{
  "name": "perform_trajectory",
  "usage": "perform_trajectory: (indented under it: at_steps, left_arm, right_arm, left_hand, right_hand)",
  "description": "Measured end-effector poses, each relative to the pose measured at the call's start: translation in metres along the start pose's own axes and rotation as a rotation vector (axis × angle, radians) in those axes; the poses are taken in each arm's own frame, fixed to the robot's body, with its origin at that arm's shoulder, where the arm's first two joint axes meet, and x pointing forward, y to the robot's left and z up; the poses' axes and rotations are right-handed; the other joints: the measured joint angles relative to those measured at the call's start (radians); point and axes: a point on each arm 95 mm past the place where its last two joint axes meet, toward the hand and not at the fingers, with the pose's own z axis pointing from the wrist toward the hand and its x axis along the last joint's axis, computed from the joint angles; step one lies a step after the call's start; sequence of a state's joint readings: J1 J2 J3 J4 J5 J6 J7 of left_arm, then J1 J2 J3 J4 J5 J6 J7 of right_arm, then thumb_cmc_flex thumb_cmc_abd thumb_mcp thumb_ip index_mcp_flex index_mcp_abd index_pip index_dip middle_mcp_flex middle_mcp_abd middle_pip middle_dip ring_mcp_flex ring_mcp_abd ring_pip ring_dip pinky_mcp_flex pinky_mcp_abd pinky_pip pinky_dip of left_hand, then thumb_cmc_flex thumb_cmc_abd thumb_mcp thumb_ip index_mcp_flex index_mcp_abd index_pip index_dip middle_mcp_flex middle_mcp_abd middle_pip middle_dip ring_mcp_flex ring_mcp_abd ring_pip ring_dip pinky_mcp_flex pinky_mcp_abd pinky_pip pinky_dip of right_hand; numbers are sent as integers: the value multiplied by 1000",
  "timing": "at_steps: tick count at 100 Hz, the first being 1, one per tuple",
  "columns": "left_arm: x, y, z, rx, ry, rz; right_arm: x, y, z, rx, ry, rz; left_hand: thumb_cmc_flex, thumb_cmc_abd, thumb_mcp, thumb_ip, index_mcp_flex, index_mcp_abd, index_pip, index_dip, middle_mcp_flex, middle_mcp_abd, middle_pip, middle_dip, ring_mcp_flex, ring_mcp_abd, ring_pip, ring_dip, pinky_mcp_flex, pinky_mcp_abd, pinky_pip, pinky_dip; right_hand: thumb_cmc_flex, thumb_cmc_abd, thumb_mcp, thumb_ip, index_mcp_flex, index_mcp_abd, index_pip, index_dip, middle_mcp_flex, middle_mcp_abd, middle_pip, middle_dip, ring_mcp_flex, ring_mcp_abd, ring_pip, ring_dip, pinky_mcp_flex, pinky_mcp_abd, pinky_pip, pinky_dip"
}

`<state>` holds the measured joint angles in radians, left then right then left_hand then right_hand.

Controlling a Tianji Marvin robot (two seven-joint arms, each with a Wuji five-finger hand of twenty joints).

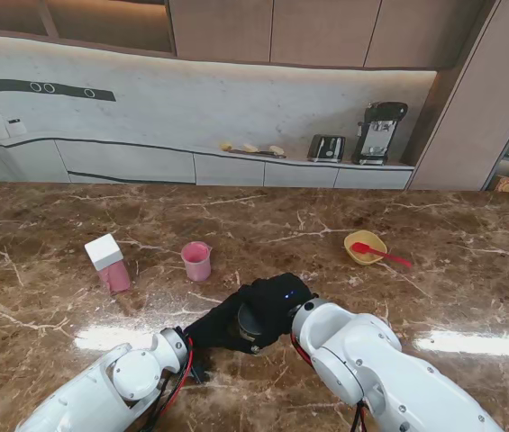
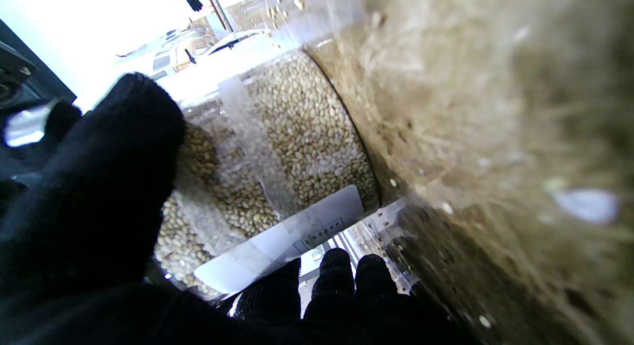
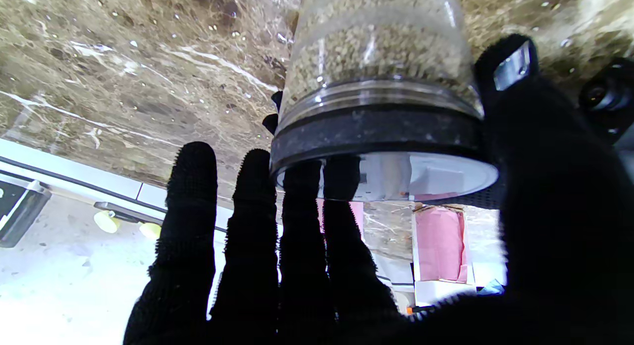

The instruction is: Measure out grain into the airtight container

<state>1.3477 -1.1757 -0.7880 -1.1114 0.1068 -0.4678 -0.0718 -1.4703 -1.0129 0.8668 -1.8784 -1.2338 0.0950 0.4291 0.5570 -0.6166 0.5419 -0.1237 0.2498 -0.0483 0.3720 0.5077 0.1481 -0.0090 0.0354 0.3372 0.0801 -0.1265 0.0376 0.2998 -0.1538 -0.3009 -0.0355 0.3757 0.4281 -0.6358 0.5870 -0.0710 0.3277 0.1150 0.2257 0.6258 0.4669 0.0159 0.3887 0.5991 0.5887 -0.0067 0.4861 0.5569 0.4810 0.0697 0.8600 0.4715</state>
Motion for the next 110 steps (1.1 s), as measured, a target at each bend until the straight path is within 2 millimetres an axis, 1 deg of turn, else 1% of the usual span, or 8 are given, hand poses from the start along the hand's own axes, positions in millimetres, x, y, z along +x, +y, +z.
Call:
perform_trajectory:
  at_steps: [21,31,37,41,47,52,59,110]
  left_arm:
    - [0,0,0,0,0,0]
    - [0,0,0,0,0,0]
    - [0,0,0,1,0,0]
    - [0,0,0,1,0,-1]
    - [0,0,0,1,0,-1]
    - [0,0,0,1,0,-1]
    - [0,0,0,1,0,-1]
    - [0,0,0,1,0,-1]
  right_arm:
    - [0,-2,3,-13,2,-1]
    - [0,-2,3,-27,1,0]
    - [0,-3,4,-49,4,3]
    - [0,-3,3,-64,6,9]
    - [-1,-5,3,-65,9,24]
    - [-1,-7,2,-62,10,36]
    - [-2,-8,1,-62,8,50]
    - [-5,-19,-4,-157,-3,129]
  left_hand:
    - [0,1,0,0,0,0,0,0,0,0,0,0,0,0,0,0,0,0,0,0]
    - [0,7,0,0,0,0,-3,0,0,0,0,0,0,0,0,0,0,0,0,0]
    - [0,10,0,0,-1,4,-5,0,0,0,0,0,0,0,0,0,0,0,0,0]
    - [0,12,0,0,-2,7,-5,0,0,0,0,0,0,0,0,0,0,0,0,0]
    - [0,13,-1,0,-2,8,-5,0,0,0,0,0,0,0,0,0,0,0,0,0]
    - [0,13,-1,0,-2,8,-5,0,0,0,0,0,0,0,0,0,0,0,0,0]
    - [0,13,-1,0,-2,8,-5,0,0,0,0,0,0,0,0,0,0,0,0,0]
    - [1,13,-1,0,-2,8,-5,0,0,0,0,0,0,0,0,0,0,0,0,0]
  right_hand:
    - [13,-30,-21,-2,39,-15,26,12,22,-16,98,111,44,-8,59,25,38,-3,41,0]
    - [23,-47,-35,-4,74,-41,61,47,46,-16,87,110,64,-9,53,25,63,-12,74,0]
    - [31,-64,-37,-6,111,-72,88,63,71,-23,53,66,64,-10,51,25,67,-18,76,0]
    - [23,-91,21,-30,122,-77,92,68,83,-24,32,33,64,-10,45,25,71,-21,76,0]
    - [-30,-132,205,-70,123,-88,87,74,79,-26,13,-9,73,-4,23,16,76,-22,76,0]
    - [-46,-145,275,-82,124,-91,83,74,82,-27,-2,-19,72,4,10,8,77,-22,76,-1]
    - [-46,-151,301,-102,124,-92,82,74,82,-26,-12,-23,72,10,-1,7,86,-23,76,-10]
    - [-46,-237,385,-112,145,-96,96,113,98,-23,21,-22,111,31,-11,6,127,-28,100,-37]
